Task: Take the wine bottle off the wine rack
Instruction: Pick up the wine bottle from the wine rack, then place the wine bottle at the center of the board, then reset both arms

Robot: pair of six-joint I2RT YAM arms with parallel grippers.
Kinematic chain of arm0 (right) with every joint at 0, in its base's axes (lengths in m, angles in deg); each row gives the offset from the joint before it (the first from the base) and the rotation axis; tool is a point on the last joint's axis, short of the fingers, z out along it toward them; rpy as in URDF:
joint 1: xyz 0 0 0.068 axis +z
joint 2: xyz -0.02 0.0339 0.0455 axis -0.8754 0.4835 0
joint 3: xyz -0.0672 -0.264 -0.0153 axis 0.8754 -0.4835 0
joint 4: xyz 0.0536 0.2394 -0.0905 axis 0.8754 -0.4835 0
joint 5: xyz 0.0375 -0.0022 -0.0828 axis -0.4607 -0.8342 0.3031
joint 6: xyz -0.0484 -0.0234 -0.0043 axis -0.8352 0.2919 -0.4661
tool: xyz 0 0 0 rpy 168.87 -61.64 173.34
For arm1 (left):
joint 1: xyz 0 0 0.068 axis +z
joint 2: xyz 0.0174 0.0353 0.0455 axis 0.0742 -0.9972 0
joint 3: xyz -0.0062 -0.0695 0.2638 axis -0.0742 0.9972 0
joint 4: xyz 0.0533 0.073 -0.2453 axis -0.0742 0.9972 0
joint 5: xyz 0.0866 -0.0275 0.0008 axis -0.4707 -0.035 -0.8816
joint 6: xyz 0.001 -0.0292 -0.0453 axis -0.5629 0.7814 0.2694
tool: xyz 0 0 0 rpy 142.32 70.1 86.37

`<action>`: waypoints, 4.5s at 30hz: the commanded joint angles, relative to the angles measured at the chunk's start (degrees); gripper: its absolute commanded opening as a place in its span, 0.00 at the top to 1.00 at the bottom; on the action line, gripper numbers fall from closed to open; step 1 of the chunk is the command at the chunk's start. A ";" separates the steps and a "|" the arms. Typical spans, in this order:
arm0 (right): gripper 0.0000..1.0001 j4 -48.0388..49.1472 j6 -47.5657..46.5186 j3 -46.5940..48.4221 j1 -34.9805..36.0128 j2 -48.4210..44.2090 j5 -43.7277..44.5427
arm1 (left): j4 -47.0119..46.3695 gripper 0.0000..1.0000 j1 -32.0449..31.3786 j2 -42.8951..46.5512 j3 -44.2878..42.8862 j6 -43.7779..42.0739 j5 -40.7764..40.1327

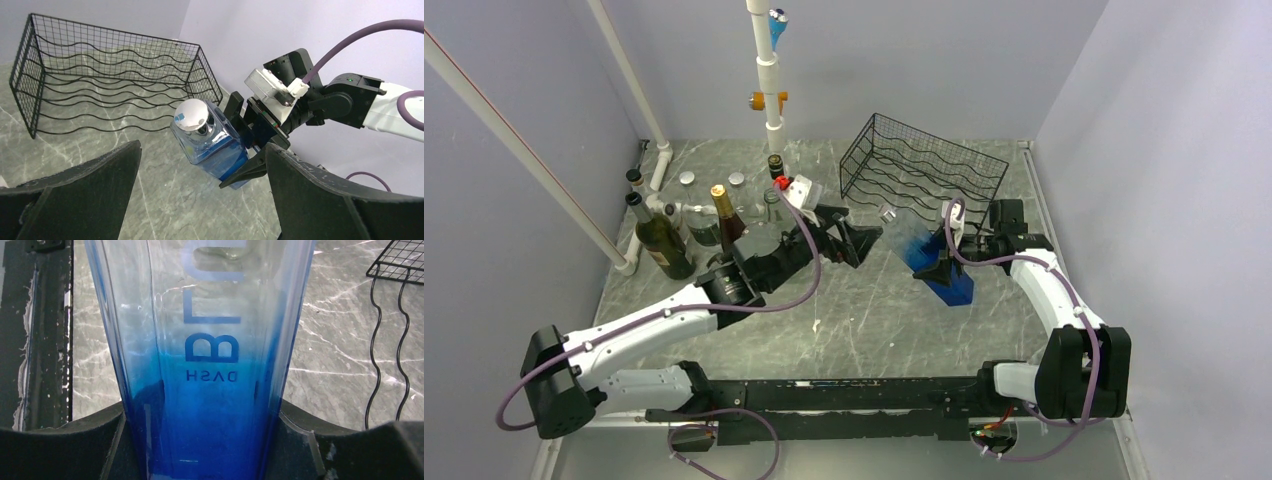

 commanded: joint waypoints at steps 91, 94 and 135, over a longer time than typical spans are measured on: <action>0.00 -2.21 -9.51 0.31 -5.87 -7.14 -12.30 | -1.79 0.86 6.37 -15.21 -10.30 -15.35 -18.65; 0.00 -1.94 -9.17 0.28 -5.96 -7.12 -12.26 | -0.55 0.75 6.52 -15.59 -10.41 -14.43 -18.72; 0.00 3.33 17.63 8.94 -17.24 -12.16 3.67 | 33.02 0.00 13.10 3.05 -25.17 -19.42 -5.41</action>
